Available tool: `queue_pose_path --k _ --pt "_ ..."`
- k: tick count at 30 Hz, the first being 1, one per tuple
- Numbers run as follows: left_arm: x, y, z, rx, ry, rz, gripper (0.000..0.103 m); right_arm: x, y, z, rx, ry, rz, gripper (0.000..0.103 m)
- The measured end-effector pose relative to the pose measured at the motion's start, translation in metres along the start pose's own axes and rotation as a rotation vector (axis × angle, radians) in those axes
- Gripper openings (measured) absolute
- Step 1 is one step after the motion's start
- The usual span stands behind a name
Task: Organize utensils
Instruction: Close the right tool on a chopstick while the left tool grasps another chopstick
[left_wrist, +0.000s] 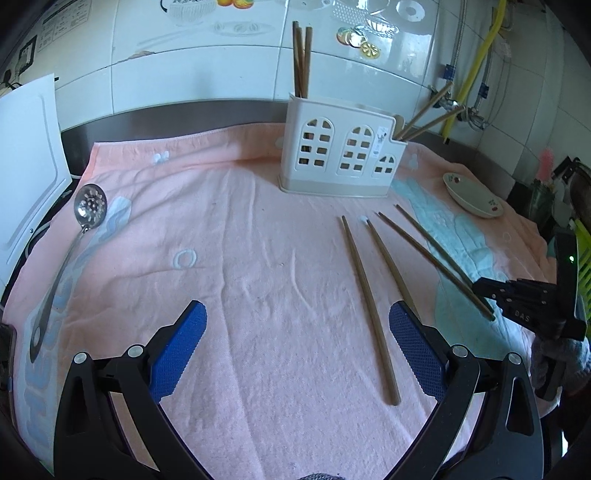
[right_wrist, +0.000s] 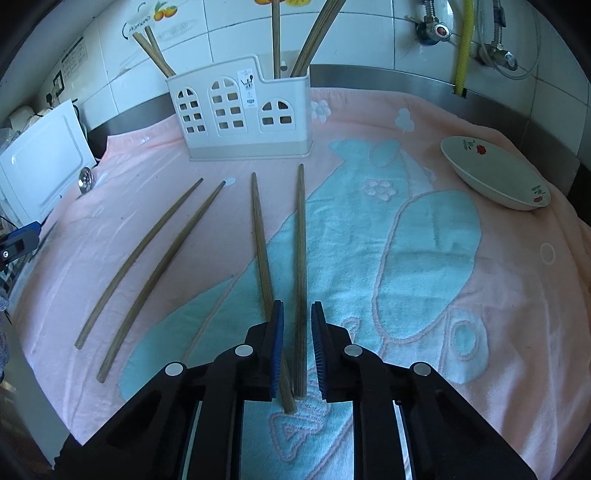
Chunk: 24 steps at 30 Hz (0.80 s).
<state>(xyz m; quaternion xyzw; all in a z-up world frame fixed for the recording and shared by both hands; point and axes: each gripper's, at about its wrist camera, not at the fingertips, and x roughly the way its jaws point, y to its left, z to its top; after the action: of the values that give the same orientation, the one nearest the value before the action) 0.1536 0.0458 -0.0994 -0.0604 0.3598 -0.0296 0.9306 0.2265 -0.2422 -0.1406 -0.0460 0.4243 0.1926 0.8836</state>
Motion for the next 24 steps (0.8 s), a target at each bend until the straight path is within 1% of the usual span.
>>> queue_pose_path --k 2,5,11,15,22,24 --pt "0.002 -0.002 -0.001 0.006 0.004 0.0 0.098 0.003 0.0 0.0 -0.001 0.008 -0.002 0.01" --pt "0.003 -0.003 -0.003 0.004 0.01 -0.003 0.098 0.005 0.0 -0.001 -0.005 0.013 -0.009 0.008" --pt "0.004 -0.008 -0.006 0.009 0.019 -0.023 0.098 0.006 0.002 -0.001 -0.025 0.014 -0.022 0.008" --pt "0.007 -0.016 -0.011 0.017 0.034 -0.051 0.098 0.007 0.007 -0.002 -0.055 0.011 -0.051 0.007" --pt "0.015 -0.037 -0.023 0.048 0.073 -0.088 0.096 -0.002 0.004 -0.002 -0.035 -0.016 -0.042 0.006" --pt "0.019 -0.042 -0.026 0.056 0.081 -0.099 0.093 -0.007 0.003 -0.002 -0.034 -0.029 -0.042 0.006"
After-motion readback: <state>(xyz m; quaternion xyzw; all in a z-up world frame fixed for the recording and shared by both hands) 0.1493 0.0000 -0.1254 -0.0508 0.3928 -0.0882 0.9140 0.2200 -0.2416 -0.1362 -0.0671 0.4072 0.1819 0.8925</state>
